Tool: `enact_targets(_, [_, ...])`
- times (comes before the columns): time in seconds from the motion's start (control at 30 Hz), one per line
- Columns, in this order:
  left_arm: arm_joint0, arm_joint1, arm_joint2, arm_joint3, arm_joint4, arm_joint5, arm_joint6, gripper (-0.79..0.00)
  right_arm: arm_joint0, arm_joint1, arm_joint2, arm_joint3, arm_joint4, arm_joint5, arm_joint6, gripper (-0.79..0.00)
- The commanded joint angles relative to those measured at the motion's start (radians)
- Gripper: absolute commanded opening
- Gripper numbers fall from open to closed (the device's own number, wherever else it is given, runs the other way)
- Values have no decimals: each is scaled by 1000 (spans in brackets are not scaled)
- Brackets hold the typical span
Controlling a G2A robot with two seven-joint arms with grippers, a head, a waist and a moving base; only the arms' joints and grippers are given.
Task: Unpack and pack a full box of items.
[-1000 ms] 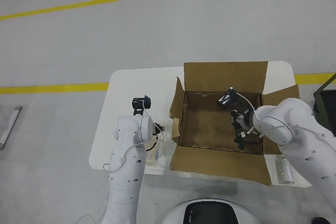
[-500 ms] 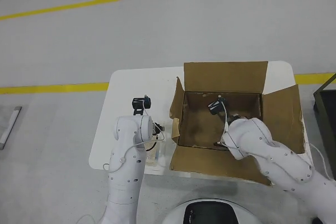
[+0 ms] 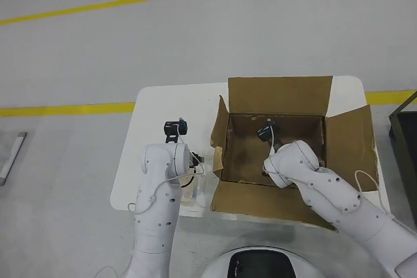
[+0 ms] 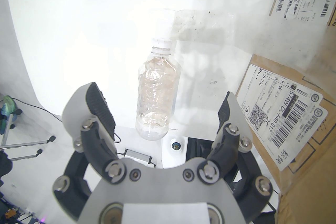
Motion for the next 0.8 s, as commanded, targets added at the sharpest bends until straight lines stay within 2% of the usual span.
enact_targets(0.0, [0, 0, 0, 0, 0, 0, 0, 0, 2, -7, 3, 19, 13, -1, 0, -474])
enact_targets(0.33, [0, 0, 0, 0, 0, 0, 0, 0, 10, -29, 31, 93, 30, -22, 0, -456])
enact_targets(0.43, [0, 0, 0, 0, 0, 0, 0, 0, 13, -34, 39, 113, 33, -34, 0, -428])
enact_targets(0.77, [0, 0, 0, 0, 0, 0, 0, 0, 16, -54, 52, 166, 49, -53, 0, -434])
